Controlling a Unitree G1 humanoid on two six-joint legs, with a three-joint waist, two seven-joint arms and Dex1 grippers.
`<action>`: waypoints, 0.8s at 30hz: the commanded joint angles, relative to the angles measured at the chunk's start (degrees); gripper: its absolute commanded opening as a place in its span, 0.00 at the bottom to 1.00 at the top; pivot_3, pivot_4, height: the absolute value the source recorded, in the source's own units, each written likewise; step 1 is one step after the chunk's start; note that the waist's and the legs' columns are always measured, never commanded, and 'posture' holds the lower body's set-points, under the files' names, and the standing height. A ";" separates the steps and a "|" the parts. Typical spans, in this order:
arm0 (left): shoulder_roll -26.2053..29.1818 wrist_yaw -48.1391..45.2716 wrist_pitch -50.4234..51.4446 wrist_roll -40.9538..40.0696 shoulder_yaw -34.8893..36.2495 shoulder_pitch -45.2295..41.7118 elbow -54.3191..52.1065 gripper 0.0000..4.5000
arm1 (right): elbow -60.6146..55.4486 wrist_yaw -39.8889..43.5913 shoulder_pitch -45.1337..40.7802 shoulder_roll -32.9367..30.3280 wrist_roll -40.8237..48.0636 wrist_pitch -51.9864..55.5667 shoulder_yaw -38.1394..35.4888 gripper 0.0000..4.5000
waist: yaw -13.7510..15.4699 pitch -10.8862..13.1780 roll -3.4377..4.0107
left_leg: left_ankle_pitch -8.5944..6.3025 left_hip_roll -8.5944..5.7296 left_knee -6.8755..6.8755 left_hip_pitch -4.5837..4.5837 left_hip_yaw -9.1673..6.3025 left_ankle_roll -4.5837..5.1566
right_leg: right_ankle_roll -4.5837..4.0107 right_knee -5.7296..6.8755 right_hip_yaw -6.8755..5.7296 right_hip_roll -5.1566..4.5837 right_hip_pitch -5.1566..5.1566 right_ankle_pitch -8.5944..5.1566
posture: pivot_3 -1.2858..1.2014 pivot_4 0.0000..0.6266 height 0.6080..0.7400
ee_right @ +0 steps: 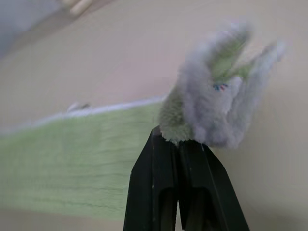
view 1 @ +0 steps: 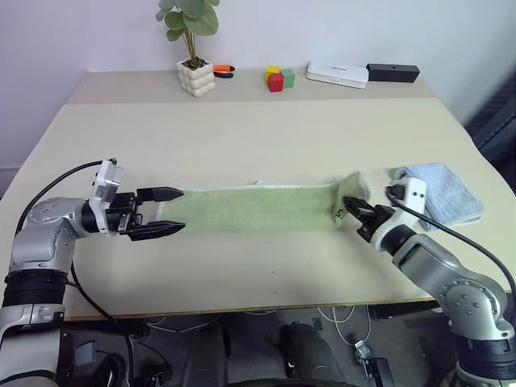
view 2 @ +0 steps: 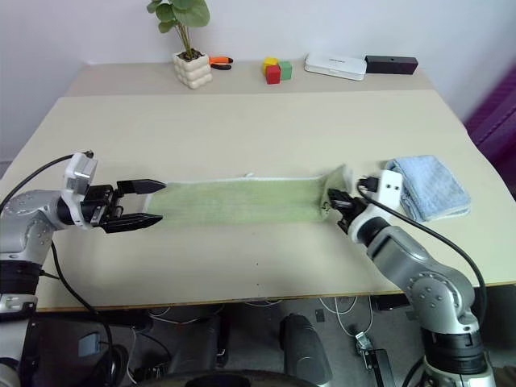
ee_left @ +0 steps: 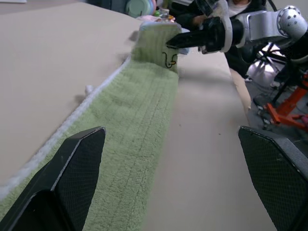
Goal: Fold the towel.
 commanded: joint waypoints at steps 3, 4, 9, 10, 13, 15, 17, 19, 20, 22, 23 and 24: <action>-0.06 0.62 -0.34 -0.37 0.88 0.06 -1.60 1.00 | -6.01 5.71 -3.80 -0.53 -7.46 1.58 6.47 0.01 | 0.10 0.00 0.00 | 0.00 0.00 0.03 -0.02 0.00 0.00 | 0.00 -0.01 0.00 -0.01 0.00 0.00 | 0.52 0.24 1.00; -0.09 0.74 -0.31 -0.41 0.87 0.09 -1.81 1.00 | -6.32 6.77 -4.44 -0.46 -8.99 1.85 8.10 0.01 | 0.09 0.00 0.00 | 0.00 0.00 0.03 -0.02 0.00 0.00 | 0.00 -0.01 0.00 -0.01 0.00 0.00 | 0.52 0.24 1.00; -0.19 1.48 0.23 -0.88 0.99 0.76 -3.24 1.00 | -3.84 10.40 -8.28 2.69 -15.25 2.11 13.99 0.01 | 0.07 0.00 0.00 | 0.00 0.00 0.03 -0.02 0.00 0.00 | 0.00 0.00 0.00 0.00 0.00 0.00 | 0.52 0.24 1.00; -0.16 1.62 0.32 -0.95 1.07 1.07 -3.64 1.00 | -2.93 11.06 -9.20 3.54 -16.41 2.21 14.96 0.01 | 0.05 0.00 0.00 | 0.00 0.00 0.04 -0.01 0.00 0.00 | 0.00 0.00 0.00 0.00 0.00 0.00 | 0.52 0.24 1.00; 0.14 2.16 0.90 -1.40 1.58 2.12 -5.22 1.00 | -1.19 14.24 -10.40 4.70 -19.09 2.99 17.62 0.01 | 0.12 0.00 0.00 | 0.00 0.00 0.04 -0.02 0.00 0.00 | 0.00 0.00 -0.01 0.00 0.00 0.00 | 0.52 0.24 1.00; 0.51 2.58 1.29 -1.74 2.04 2.71 -6.12 1.00 | -1.18 16.11 -10.31 5.07 -20.75 3.17 19.23 0.01 | 0.16 0.00 -0.01 | 0.00 0.00 0.03 -0.02 0.00 0.00 | 0.00 -0.01 -0.01 0.00 0.00 0.00 | 0.52 0.24 1.00; 0.87 3.00 1.77 -2.07 2.48 3.42 -7.07 1.00 | -1.33 17.82 -10.23 5.53 -22.14 3.46 20.77 0.01 | 0.09 0.01 -0.01 | 0.00 0.00 0.04 -0.03 0.01 0.00 | 0.01 -0.01 -0.01 -0.01 0.00 0.00 | 0.52 0.24 1.00; 1.11 3.37 2.22 -2.38 2.90 4.30 -8.20 1.00 | -0.88 18.54 -10.27 6.65 -22.75 4.30 21.28 0.01 | 0.04 0.00 -0.01 | 0.00 0.00 0.04 -0.02 0.00 0.00 | 0.01 -0.01 -0.02 0.00 -0.01 0.01 | 0.52 0.24 1.00; 1.20 3.61 2.51 -2.57 3.09 4.72 -8.74 1.00 | -0.79 19.11 -10.29 6.97 -23.40 4.38 21.62 0.01 | 0.03 0.01 -0.01 | 0.00 0.01 0.03 -0.02 0.00 0.00 | 0.01 0.00 -0.02 0.00 -0.01 0.01 | 0.52 0.24 1.00; 1.35 3.97 2.89 -2.78 3.53 5.54 -9.69 1.00 | -0.46 19.77 -10.49 7.62 -25.29 4.26 22.32 0.01 | 0.02 0.00 -0.01 | 0.00 0.01 0.03 -0.02 0.00 0.00 | 0.01 0.00 -0.01 0.00 -0.01 0.01 | 0.52 0.24 1.00; 1.47 4.12 3.09 -2.91 3.70 5.91 -10.09 1.00 | -0.44 20.45 -10.62 7.80 -25.62 4.61 22.60 0.01 | 0.03 0.01 -0.01 | 0.00 0.01 0.03 -0.02 0.01 0.00 | 0.01 -0.01 -0.01 0.00 -0.01 0.00 | 0.52 0.24 1.00; 1.57 4.27 3.20 -2.99 3.81 6.21 -10.40 1.00 | -0.56 21.02 -10.71 7.91 -26.06 4.91 22.79 0.01 | 0.10 0.00 -0.01 | 0.00 0.01 0.03 -0.02 0.01 0.00 | 0.01 0.00 -0.01 -0.01 -0.01 0.01 | 0.52 0.24 1.00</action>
